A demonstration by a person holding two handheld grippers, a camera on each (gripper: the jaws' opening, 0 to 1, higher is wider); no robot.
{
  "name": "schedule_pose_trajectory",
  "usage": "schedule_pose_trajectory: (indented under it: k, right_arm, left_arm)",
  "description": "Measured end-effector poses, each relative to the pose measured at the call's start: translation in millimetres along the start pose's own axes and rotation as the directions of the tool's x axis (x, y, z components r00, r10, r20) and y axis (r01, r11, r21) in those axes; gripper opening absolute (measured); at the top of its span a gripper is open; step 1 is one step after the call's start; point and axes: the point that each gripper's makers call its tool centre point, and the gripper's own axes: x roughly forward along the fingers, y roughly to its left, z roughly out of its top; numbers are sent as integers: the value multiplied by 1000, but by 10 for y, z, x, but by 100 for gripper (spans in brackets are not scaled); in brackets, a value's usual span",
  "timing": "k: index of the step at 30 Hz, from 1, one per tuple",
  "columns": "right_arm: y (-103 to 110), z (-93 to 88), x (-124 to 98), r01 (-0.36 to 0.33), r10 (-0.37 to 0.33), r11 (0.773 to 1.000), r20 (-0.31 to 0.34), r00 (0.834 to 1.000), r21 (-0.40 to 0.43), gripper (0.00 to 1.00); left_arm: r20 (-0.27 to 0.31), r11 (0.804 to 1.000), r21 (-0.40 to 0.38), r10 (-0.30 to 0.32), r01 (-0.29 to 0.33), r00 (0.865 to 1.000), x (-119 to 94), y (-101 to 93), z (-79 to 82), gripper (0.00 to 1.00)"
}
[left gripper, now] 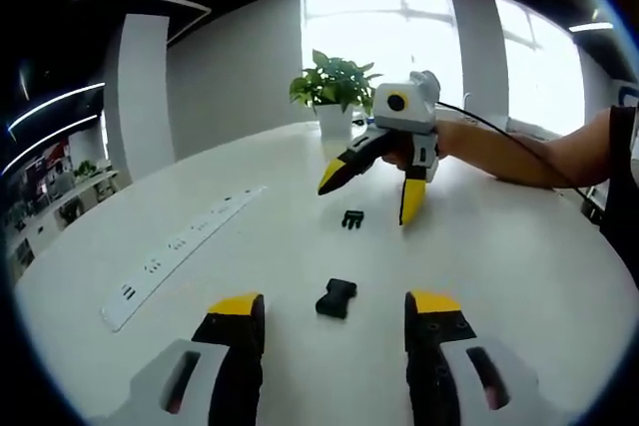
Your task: Snap the two parts of the plastic buckle together until the buckle closes and remains connected.
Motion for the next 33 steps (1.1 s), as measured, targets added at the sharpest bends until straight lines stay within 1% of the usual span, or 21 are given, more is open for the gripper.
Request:
schedule_pose_trajectory:
  k: [8, 13, 16, 17, 18, 19, 25, 29, 33]
  right_arm:
    - [35, -16, 7, -20, 20, 1000, -8, 1000, -1, 55]
    - [43, -11, 5, -21, 21, 1000, -5, 1000, 2, 55]
    - [50, -20, 6, -24, 24, 1000, -5, 1000, 0, 51]
    - [48, -27, 7, -23, 23, 1000, -6, 1000, -2, 50]
    - [48, -38, 8, -24, 24, 1000, -9, 1000, 2, 50]
    - [49, -46, 10, -25, 25, 1000, -11, 1000, 7, 50]
    - [35, -23, 2, -21, 21, 999, 3, 1000, 33, 50]
    - [47, -20, 6, -28, 28, 998, 8, 1000, 48, 49]
    - [73, -41, 15, -38, 39, 998, 0, 999, 45, 47]
  left_arm:
    - [-6, 1000, 3, -2, 2, 1000, 15, -7, -13, 55]
    - [-2, 1000, 4, -3, 3, 1000, 13, -7, -3, 54]
    - [-1, 1000, 5, -3, 3, 1000, 18, -15, -4, 53]
    - [-1, 1000, 1, -3, 3, 1000, 25, -18, -7, 54]
    - [8, 1000, -12, 11, -11, 1000, 33, 7, 6, 56]
    - [10, 999, -43, 22, -22, 1000, 37, 31, 7, 57]
    - [5, 999, -42, 11, -10, 1000, 38, 33, -24, 55]
    - [16, 999, -36, -3, 4, 1000, 43, -3, 6, 54]
    - [21, 999, -35, -8, 9, 1000, 47, -19, 22, 52]
